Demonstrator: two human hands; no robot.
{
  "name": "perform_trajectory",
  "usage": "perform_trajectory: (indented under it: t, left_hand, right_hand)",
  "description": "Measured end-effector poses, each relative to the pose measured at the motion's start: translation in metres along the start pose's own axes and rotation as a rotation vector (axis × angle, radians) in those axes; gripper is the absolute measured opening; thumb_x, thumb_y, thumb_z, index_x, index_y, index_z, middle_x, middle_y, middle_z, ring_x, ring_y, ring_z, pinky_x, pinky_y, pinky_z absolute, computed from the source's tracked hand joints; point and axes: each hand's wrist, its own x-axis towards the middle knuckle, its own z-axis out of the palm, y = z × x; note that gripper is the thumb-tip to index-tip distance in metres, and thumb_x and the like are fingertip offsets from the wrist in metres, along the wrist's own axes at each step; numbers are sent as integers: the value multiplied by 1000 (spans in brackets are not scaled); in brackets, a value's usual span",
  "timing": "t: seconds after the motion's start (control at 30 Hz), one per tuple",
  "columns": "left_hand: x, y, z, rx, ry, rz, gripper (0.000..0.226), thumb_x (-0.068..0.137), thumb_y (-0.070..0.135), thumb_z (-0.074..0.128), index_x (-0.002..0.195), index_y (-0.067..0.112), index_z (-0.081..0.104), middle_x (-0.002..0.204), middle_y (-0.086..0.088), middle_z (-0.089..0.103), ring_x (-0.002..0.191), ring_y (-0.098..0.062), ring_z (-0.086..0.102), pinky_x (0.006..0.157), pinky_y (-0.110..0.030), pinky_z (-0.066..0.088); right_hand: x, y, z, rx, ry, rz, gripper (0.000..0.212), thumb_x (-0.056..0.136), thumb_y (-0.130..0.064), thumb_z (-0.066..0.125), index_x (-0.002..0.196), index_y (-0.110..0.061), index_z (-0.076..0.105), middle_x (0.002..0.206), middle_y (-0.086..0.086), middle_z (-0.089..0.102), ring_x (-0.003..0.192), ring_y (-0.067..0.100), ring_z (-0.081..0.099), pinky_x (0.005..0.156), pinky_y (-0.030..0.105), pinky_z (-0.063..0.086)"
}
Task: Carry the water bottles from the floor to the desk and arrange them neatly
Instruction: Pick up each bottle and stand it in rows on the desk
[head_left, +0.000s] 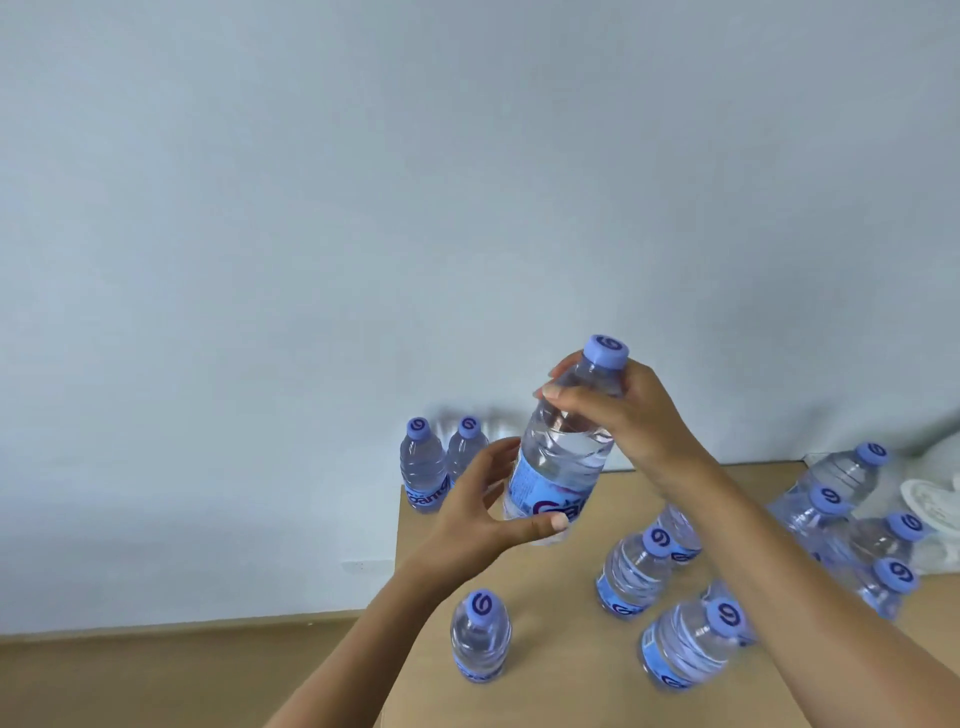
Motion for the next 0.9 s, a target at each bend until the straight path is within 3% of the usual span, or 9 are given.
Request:
perform_trajectory:
  t: [0.1,0.23,0.37,0.4,0.5,0.57,0.67,0.8,0.9]
  left_hand:
    - [9,20,1,-82,-50,54,74,66,32,87,129,26,50,121,5,66,115,-14,63,93,-30,53]
    - [14,37,4,-182,-80,71,50,68,26,85,111,27,60,100,2,73,93,-13,70,74,-20,54]
    - [16,41,12,-244,41,79,45,61,31,85,100,21,65,89,0,75,82,-12,71,69,-19,54]
    - [16,42,13,-244,84,88,42,59,31,85,96,24,67,88,-1,75,81,-12,71,68,-18,54]
    - [18,46,17,-187,187,123,35,59,25,86,88,26,65,78,2,72,71,-8,68,62,-18,52]
    - [19,49,19,-158,233,142,36,62,20,85,90,21,63,76,1,71,67,-8,66,60,-19,53]
    - [19,53,19,-145,255,156,39,61,21,85,93,20,63,82,-2,72,69,-10,67,61,-21,55]
    - [19,55,14,-153,201,167,51,60,26,88,102,21,60,92,-2,72,82,-15,70,66,-21,55]
    - [17,57,7,-166,83,153,59,63,25,89,113,20,58,102,-3,72,93,-20,70,73,-24,56]
  right_hand:
    - [12,-27,3,49,-51,-19,20,65,-38,77,74,-21,71,85,15,74,78,27,71,74,32,56]
    - [23,-44,9,126,-79,-8,17,66,-38,75,71,-24,68,83,13,75,78,22,71,74,34,53]
    - [29,-47,15,167,-5,4,20,70,-31,77,83,-22,66,98,20,72,87,38,69,80,45,55]
    - [30,-46,17,164,27,4,20,74,-28,78,87,-20,64,98,16,71,87,35,69,77,43,56]
    - [31,-45,23,119,105,-5,24,78,-28,81,89,-18,62,80,-5,67,72,11,69,61,23,54]
    - [32,-46,26,129,147,0,25,77,-25,82,87,-17,60,74,-6,64,66,10,66,59,22,55]
    - [35,-48,29,184,196,3,19,77,-15,80,82,-17,62,74,-1,64,68,17,66,64,32,59]
    - [39,-54,26,225,114,-2,18,69,-12,78,78,-17,62,72,5,65,66,22,67,59,30,56]
    - [43,-60,20,221,38,17,19,64,-17,76,79,-16,65,81,11,69,78,30,71,80,49,57]
